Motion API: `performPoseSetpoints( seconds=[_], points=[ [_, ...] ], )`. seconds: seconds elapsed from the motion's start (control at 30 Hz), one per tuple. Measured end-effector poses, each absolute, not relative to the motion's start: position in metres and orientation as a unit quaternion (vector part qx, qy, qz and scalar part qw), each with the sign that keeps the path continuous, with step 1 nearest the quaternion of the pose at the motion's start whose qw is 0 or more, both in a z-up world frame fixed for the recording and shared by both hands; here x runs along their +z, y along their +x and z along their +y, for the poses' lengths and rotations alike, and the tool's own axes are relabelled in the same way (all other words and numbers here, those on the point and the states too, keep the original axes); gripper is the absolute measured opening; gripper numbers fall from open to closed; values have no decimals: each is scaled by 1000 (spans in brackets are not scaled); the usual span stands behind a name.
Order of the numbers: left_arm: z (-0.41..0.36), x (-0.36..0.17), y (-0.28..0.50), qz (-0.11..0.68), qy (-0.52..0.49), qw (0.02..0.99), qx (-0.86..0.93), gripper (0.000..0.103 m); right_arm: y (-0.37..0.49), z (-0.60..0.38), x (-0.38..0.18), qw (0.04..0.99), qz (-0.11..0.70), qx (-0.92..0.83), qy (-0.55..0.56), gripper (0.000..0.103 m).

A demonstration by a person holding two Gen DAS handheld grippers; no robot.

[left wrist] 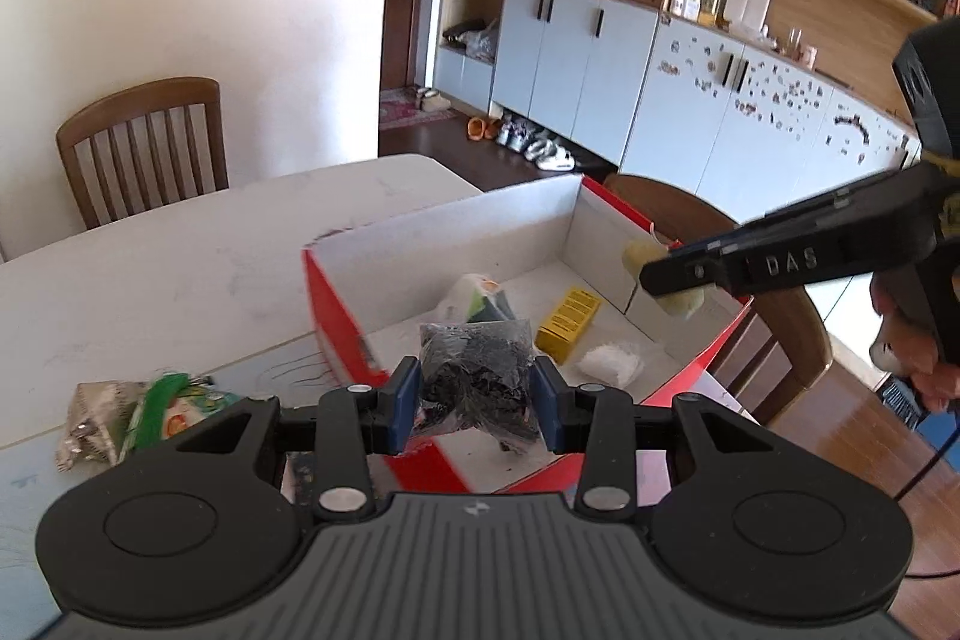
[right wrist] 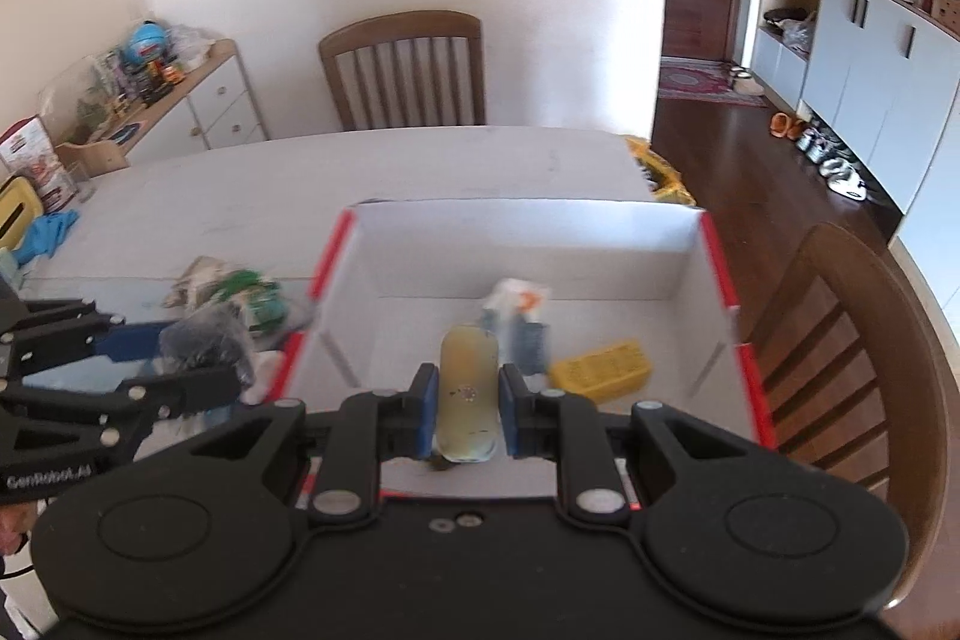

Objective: Organize objects
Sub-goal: 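Carry the mesh bag and yellow cylinder with both tools into the red box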

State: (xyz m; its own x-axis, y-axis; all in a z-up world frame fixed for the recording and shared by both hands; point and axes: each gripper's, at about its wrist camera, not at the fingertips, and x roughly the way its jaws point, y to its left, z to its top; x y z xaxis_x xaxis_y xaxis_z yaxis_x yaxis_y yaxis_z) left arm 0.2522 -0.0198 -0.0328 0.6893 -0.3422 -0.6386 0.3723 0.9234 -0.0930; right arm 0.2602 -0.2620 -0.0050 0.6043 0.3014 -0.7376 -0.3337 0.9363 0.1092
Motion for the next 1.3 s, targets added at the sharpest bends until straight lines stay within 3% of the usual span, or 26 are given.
performPoseSetpoints(
  seconds=[0.5, 1.3],
  points=[
    [-79, -65, 325, 401, 62, 908, -108, 39, 302, -299, -48, 871, 447, 203, -24, 20],
    [-106, -118, 394, 499, 134, 853, -68, 39, 330, -265, -106, 799, 527, 273, -90, 19]
  ],
)
